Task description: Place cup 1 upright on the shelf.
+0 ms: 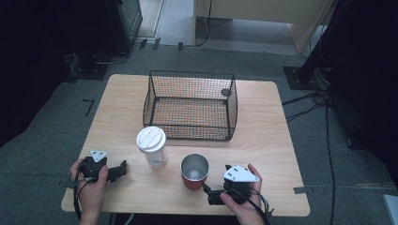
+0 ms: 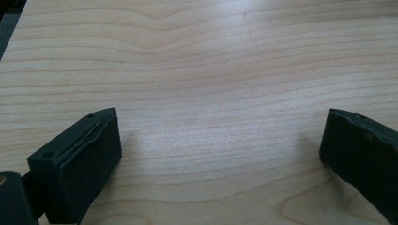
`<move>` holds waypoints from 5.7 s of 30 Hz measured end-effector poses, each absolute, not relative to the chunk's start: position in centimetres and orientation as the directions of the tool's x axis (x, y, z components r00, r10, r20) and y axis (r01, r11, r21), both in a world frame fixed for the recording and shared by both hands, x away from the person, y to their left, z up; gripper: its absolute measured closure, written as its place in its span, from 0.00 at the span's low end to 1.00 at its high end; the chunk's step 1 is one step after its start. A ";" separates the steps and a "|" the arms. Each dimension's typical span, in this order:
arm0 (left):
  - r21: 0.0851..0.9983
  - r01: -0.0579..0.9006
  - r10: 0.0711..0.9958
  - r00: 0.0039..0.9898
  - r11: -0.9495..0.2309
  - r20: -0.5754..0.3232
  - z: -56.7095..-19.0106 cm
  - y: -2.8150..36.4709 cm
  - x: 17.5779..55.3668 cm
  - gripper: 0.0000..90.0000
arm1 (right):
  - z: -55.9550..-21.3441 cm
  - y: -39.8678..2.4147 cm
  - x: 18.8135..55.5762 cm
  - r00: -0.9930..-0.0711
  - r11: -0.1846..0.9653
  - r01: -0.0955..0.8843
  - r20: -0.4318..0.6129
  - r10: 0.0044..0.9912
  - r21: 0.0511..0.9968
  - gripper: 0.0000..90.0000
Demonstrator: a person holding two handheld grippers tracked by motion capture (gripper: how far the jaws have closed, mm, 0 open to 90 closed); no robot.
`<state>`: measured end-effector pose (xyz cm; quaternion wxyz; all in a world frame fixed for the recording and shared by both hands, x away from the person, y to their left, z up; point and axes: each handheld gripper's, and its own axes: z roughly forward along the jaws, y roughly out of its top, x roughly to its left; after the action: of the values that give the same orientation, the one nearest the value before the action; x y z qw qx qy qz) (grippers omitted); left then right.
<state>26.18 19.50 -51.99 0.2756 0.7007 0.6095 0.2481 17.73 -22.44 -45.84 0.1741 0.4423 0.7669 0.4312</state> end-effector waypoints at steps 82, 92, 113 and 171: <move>0.690 0.717 0.991 0.132 -0.102 0.010 -52.0 19.5 26.2 0.00 | -41.9 -16.8 19.4 -0.538 0.211 0.413 0.051 0.842 0.886 0.08; 0.690 0.717 0.991 0.132 -0.102 0.010 -52.0 19.5 26.2 0.00 | -40.0 -17.6 20.1 -0.533 0.195 0.405 0.057 0.844 0.893 0.08; 0.689 0.718 0.991 0.132 -0.103 0.010 -52.0 19.5 26.2 0.00 | -36.5 -18.8 21.8 -0.479 0.165 0.344 0.021 0.878 0.925 0.08; 0.690 0.717 0.992 0.125 -0.097 0.010 -52.0 19.4 26.3 0.00 | -33.9 -20.3 33.3 -0.258 0.094 0.276 -0.021 0.966 0.956 0.08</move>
<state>26.28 19.40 -52.00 0.2759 0.6974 0.6127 0.2493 33.34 -20.30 -33.87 0.3691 0.4844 0.6410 0.4671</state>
